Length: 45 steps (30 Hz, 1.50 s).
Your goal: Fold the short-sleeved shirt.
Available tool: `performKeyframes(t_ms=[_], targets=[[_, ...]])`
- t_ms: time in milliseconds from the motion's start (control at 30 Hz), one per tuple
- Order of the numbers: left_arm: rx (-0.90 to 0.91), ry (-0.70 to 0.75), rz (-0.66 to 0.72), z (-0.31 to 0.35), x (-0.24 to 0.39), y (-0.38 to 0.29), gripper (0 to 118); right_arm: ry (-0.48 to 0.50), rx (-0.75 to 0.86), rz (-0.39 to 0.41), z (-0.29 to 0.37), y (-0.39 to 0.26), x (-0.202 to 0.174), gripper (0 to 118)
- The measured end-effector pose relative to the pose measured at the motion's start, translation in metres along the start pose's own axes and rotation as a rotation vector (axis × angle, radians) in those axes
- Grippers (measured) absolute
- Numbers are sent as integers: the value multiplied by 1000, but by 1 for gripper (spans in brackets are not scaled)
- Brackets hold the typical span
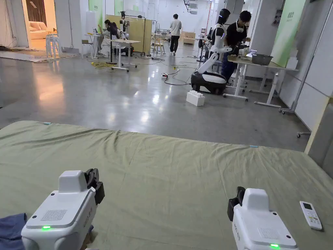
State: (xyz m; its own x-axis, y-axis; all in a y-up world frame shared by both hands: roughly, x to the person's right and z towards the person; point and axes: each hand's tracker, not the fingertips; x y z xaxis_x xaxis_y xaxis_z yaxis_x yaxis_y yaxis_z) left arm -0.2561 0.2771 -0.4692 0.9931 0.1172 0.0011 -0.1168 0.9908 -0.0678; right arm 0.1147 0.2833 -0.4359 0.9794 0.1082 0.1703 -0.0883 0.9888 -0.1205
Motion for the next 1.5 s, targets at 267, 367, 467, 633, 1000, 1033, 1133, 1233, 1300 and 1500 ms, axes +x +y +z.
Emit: performKeyframes(t_ms=[267, 367, 467, 633, 1000, 1033, 1133, 1233, 1300, 1500], targets=[[-15, 31, 27, 4, 3, 6, 6, -25, -8, -71, 1, -1, 6, 0], [-48, 21, 0, 6, -1, 7, 6, -22, -16, -76, 2, 0, 6, 0], [-103, 16, -39, 8, -7, 6, 6, -12, -20, -68, 2, 0, 4, 0], [-224, 45, -66, 19, -33, 5, 6, 7, -44, -77, 1, 0, 0, 0], [-545, 158, 32, 54, -177, -23, 6, 63, -98, -61, -15, -18, -27, 0], [-574, 171, 25, 54, -186, -26, 6, 66, -104, -62, -16, -20, -30, 0], [-652, 186, 5, 51, -216, -41, 19, 84, -125, -46, -20, -23, -39, 0], [-739, 241, -17, 43, -235, -58, 87, 94, -133, -21, -21, -26, -46, 0], [-775, 250, -7, 37, -246, -72, 104, 103, -144, -16, -22, -28, -49, 0], [-943, 273, 26, 22, -265, -131, 104, 118, -167, 14, -24, -36, -53, 0]])
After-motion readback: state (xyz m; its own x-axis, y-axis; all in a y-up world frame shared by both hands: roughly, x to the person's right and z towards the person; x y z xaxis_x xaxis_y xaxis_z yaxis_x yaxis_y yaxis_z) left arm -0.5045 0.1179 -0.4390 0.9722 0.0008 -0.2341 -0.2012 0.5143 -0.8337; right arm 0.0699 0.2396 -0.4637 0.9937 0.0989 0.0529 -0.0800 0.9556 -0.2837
